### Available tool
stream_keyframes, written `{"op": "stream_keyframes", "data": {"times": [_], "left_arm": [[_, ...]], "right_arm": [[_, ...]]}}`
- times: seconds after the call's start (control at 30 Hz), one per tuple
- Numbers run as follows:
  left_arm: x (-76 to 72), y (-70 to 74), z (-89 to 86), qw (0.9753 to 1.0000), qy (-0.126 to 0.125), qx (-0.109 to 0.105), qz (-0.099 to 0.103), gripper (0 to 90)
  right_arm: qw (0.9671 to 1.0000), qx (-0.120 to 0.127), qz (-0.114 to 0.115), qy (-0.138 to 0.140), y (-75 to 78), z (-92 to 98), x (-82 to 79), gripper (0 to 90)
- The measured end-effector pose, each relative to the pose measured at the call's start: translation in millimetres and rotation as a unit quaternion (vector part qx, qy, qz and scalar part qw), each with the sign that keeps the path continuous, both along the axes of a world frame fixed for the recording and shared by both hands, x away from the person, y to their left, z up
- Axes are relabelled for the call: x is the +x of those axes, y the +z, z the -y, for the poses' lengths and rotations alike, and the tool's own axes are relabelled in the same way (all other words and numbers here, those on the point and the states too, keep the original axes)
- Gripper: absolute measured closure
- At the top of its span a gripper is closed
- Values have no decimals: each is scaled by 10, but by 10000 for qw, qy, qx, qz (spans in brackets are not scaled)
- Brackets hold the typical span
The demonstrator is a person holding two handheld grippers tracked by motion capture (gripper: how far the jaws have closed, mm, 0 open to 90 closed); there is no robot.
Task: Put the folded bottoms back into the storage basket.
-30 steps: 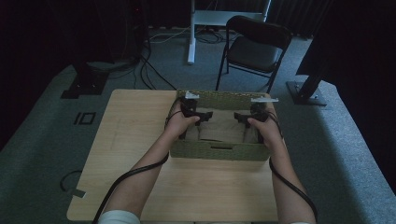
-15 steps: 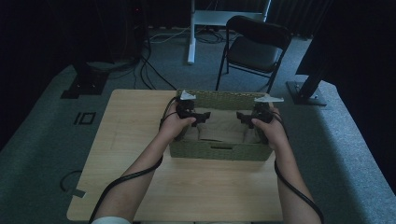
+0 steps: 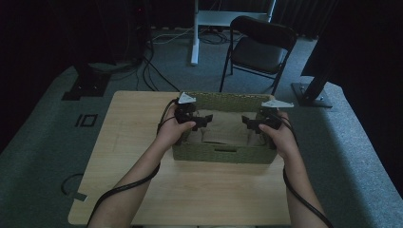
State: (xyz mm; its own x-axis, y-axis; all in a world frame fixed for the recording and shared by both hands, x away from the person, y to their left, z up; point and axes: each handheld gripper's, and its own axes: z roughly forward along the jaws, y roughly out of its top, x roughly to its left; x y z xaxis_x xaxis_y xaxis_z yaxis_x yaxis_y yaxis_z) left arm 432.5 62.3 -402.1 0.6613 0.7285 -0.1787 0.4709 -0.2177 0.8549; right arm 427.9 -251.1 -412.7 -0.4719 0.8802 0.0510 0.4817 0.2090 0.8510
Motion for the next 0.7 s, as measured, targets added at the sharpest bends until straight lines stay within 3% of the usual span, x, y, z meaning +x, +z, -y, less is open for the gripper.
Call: {"op": "stream_keyframes", "data": {"times": [0.57,0.7], "left_arm": [[-294,-27,-224,9999,-2,-126,-19,162],[-361,-40,-281,10000,41,-59,44,161]], "right_arm": [[9998,-45,188,-58,34,115,-306,123],[9997,-65,218,-81,21,178,-381,123]]}}
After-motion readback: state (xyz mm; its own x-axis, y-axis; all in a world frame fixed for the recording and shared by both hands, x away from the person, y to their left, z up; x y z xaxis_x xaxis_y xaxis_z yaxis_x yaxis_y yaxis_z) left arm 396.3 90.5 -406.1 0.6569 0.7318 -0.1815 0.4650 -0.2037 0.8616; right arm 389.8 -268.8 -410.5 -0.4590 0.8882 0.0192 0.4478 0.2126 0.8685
